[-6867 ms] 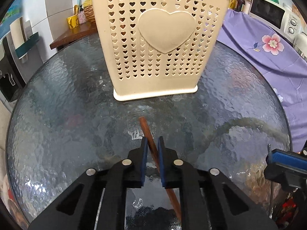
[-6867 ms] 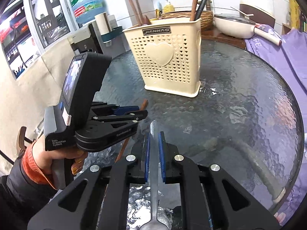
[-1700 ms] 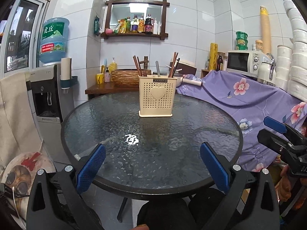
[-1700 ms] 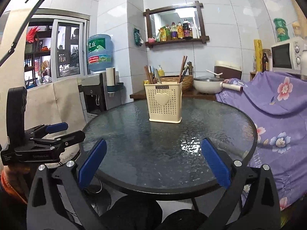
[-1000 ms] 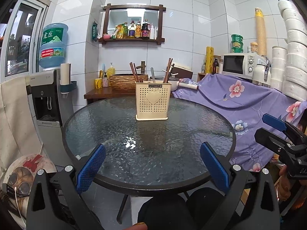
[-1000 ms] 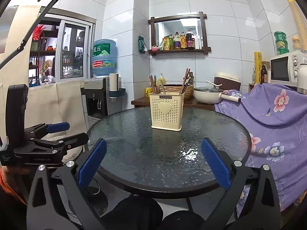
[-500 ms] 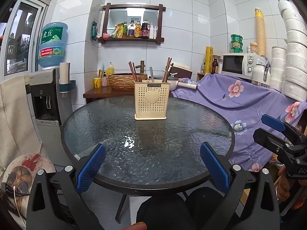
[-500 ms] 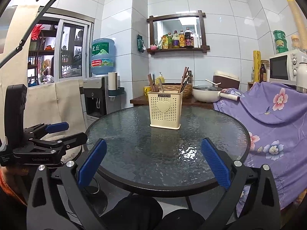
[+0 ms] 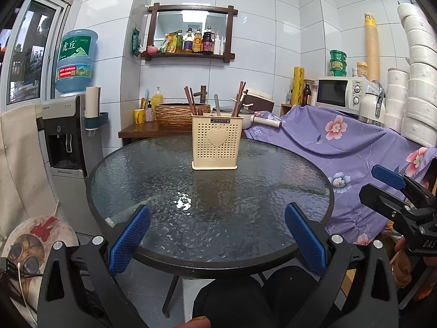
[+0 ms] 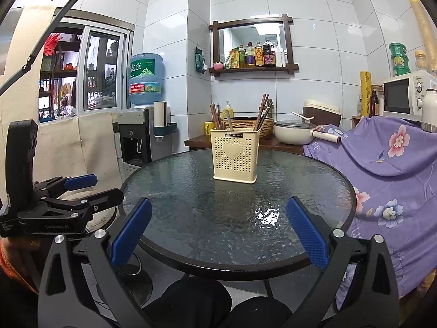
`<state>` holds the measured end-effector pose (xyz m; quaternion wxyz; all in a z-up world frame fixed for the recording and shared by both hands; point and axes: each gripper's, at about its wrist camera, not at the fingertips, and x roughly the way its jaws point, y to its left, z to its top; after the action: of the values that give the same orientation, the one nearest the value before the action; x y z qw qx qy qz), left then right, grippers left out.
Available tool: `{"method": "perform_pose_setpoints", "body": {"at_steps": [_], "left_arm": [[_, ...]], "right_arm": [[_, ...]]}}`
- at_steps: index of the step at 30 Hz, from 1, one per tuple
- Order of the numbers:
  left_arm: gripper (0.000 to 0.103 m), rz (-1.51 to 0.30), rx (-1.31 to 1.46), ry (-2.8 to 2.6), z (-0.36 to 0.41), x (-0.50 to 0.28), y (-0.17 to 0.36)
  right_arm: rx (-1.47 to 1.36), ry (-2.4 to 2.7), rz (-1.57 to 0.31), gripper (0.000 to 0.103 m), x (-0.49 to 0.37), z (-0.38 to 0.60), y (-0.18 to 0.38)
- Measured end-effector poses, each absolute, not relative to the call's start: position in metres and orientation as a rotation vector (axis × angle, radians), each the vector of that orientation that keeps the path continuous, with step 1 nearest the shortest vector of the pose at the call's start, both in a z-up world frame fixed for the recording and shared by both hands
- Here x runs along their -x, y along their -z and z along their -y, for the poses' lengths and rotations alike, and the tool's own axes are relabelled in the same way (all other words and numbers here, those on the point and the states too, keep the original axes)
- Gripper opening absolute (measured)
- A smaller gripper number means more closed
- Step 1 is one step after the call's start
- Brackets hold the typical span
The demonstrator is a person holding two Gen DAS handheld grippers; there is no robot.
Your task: Organize utensils
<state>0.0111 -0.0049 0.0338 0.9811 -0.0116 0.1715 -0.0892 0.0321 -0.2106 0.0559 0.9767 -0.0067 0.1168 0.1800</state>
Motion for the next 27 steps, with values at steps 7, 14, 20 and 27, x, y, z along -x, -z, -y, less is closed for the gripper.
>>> {"method": "perform_pose_setpoints", "body": {"at_steps": [7, 14, 20, 27], "left_arm": [[0.097, -0.347, 0.023, 0.179, 0.0053, -0.0116, -0.0335], [0.097, -0.348, 0.023, 0.18, 0.0052, -0.0115, -0.0328], [0.097, -0.348, 0.024, 0.18, 0.0046, -0.0118, -0.0332], [0.097, -0.348, 0.022, 0.179, 0.0054, -0.0117, -0.0331]], "right_arm": [[0.009, -0.36, -0.242, 0.097, -0.032, 0.2097, -0.0555], [0.01, -0.362, -0.247, 0.097, -0.0323, 0.2093, -0.0568], [0.009, -0.363, -0.248, 0.097, -0.0323, 0.2094, -0.0569], [0.008, -0.364, -0.249, 0.097, -0.0324, 0.2096, -0.057]]}}
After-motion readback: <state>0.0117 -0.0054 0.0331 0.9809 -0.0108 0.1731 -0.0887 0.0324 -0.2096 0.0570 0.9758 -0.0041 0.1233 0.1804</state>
